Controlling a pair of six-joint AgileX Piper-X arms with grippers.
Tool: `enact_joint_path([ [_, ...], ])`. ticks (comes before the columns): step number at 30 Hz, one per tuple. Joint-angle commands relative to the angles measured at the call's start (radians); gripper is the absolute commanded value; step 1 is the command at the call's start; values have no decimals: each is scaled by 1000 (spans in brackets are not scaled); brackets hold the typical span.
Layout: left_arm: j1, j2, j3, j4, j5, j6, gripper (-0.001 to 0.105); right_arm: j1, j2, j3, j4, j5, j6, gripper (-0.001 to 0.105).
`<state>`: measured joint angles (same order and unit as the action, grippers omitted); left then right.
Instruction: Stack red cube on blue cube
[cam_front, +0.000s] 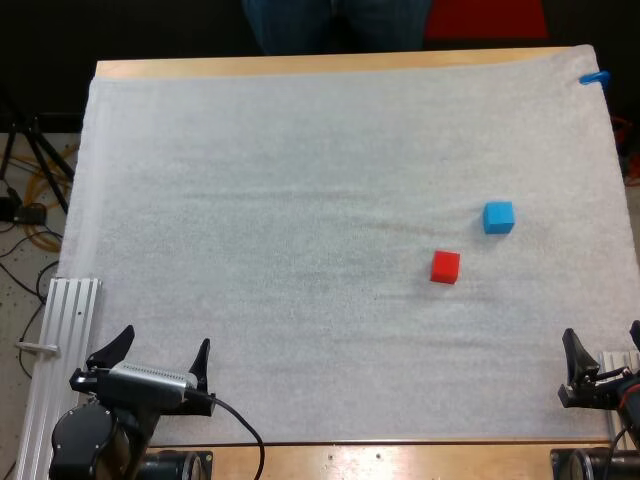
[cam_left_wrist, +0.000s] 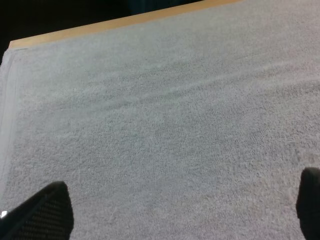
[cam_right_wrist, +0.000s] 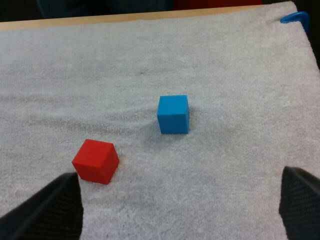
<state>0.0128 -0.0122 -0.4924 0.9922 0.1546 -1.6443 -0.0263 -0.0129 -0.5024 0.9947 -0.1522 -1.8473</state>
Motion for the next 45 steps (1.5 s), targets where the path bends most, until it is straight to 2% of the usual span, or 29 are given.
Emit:
enact_joint_path([
  [1,3,-138,-5,-8,-9,-11,87,-4,-38,-4,-3,-8,-3,78],
  [22,3,-137,-5,-8,-9,-15,87,-4,-38,-4,-3,-2,4,78],
  [27,-2,-123,-22,-12,55,-34,87,-4,-8,-23,2,-2,4,78],
  [29,-26,-94,-53,-12,82,-37,87,-4,27,-53,13,-2,4,78],
  [37,-148,89,-210,-12,95,-33,87,-4,186,-196,34,-29,-12,78],
  [41,-223,222,-292,-10,172,-32,87,-4,259,-271,34,-63,-37,78],
  [45,-299,335,-368,13,187,-29,87,-4,317,-329,38,-103,-41,78],
])
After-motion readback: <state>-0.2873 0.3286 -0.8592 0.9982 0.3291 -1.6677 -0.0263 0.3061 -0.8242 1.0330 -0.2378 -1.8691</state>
